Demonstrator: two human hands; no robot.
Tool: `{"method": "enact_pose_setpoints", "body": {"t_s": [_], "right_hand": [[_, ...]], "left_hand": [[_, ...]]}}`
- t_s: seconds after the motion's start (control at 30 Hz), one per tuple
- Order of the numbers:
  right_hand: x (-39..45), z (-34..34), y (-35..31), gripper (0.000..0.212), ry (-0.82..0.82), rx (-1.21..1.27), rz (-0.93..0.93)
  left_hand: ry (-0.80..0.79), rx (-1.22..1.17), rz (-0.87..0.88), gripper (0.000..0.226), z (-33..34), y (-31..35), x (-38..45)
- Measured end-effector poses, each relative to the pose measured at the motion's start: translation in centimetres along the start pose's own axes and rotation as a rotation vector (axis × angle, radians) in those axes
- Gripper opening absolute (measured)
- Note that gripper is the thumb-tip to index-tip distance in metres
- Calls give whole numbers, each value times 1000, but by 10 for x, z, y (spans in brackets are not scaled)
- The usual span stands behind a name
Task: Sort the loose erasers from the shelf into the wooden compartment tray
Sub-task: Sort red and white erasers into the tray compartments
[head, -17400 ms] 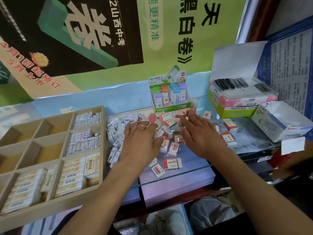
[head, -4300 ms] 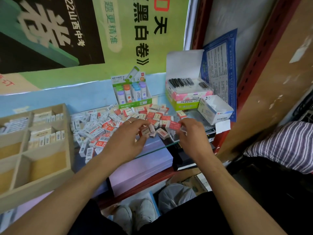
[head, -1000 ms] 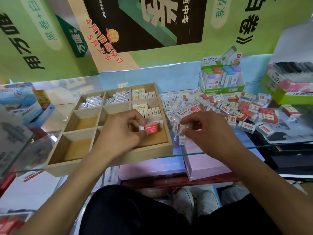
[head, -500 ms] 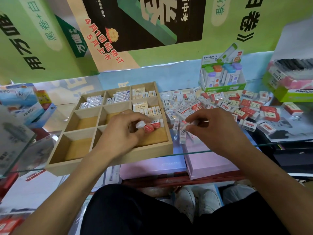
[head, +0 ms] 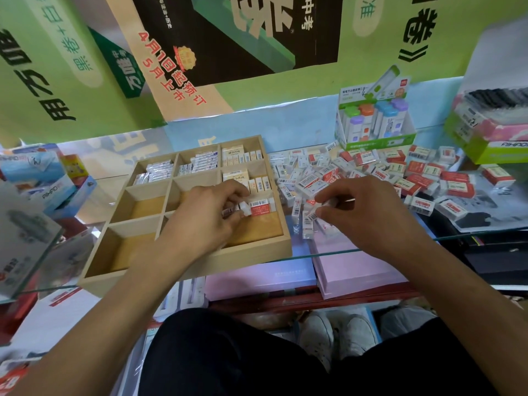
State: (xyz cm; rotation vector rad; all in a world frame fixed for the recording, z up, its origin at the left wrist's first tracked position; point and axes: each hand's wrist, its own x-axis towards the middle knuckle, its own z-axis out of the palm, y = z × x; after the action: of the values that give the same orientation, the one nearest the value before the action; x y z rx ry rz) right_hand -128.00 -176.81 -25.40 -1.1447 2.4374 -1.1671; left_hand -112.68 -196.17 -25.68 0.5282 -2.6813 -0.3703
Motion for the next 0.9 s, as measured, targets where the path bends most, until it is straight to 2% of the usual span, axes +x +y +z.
{"method": "enact_pose_setpoints", "body": {"t_s": [0.17,0.33,0.57,0.67,0.8,0.9], "right_hand": [[-1,-1,0,16,-1,10,-5],[-1,-1,1,17,-4,10,-9],[-2,-1,0,14,-7,-3,-25],[-2,-2,2,15,-8,-6,-31],[-1,-2,2,15,-12,4,-30],[-1,0,2,13,-5,5,-39]], "left_hand": [[-15,94,-13,27,1,3,0],[17,145,66,28,-4,6,3],[-70,172,69,31,9,-2,8],[-28,142,49,30,11,-4,4],[105,102,79,26,6,-1,0],[87,117,61,26,4,0,4]]}}
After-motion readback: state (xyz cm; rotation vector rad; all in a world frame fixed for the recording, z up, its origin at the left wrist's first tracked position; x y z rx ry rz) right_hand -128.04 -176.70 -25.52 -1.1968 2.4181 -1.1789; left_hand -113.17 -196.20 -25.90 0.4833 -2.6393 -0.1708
